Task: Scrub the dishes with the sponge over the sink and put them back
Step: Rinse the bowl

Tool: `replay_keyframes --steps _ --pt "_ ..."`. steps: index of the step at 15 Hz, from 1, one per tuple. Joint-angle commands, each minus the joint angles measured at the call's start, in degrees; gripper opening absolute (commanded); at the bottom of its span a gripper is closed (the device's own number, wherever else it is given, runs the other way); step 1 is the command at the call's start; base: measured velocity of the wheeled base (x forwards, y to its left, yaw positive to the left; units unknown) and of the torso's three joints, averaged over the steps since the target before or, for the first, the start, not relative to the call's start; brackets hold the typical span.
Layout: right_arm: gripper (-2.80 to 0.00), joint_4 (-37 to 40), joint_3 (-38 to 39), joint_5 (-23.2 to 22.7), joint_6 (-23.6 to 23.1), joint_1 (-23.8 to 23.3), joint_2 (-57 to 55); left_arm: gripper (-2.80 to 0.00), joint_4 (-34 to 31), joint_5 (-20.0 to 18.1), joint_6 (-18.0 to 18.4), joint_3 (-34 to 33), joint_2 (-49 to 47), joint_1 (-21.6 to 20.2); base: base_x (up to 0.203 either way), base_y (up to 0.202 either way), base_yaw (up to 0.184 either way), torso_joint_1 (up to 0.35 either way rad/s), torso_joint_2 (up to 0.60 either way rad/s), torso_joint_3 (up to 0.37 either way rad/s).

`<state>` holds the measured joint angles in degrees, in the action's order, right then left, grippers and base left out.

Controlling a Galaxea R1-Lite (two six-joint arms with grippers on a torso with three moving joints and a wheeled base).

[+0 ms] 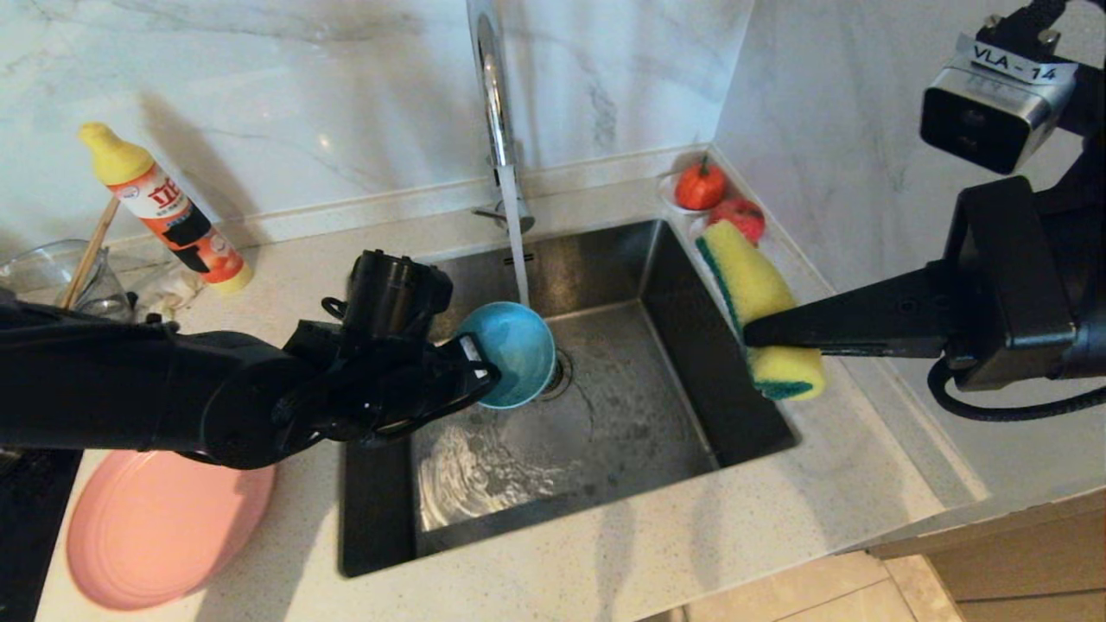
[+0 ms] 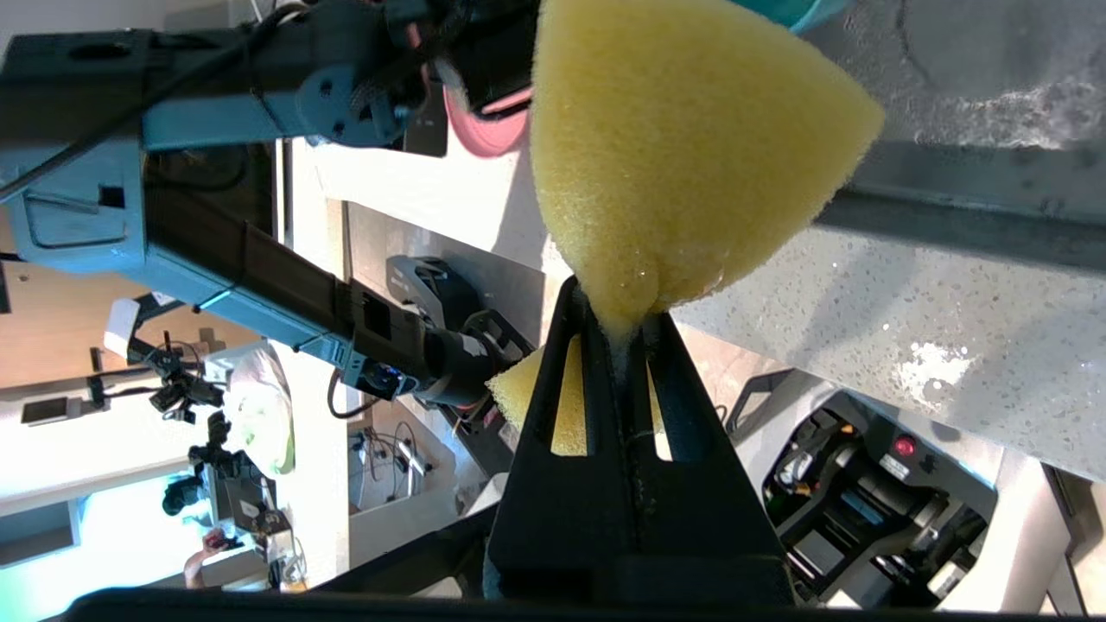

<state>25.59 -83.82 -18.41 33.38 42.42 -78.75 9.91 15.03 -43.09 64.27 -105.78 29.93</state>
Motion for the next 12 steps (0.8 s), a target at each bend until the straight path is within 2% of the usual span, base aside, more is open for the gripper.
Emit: replay_keyframes --steps 1,7,12 --pt "-2.8 -0.8 0.6 -0.1 0.1 0.0 -0.4 -2.8 0.1 0.0 -2.1 2.4 -2.3 -1.5 0.0 0.0 0.0 0.0 0.0 0.0" --pt "-2.8 -2.5 2.5 -0.1 0.1 0.1 0.8 -2.8 0.1 -0.1 -6.1 9.9 -7.4 -3.0 0.0 0.0 0.0 0.0 0.0 0.0" --pt "-2.8 -2.5 2.6 -0.1 -0.2 0.1 2.0 -2.8 -0.1 -0.1 -6.4 12.2 -9.4 -3.0 0.0 0.0 0.0 0.0 0.0 0.0"
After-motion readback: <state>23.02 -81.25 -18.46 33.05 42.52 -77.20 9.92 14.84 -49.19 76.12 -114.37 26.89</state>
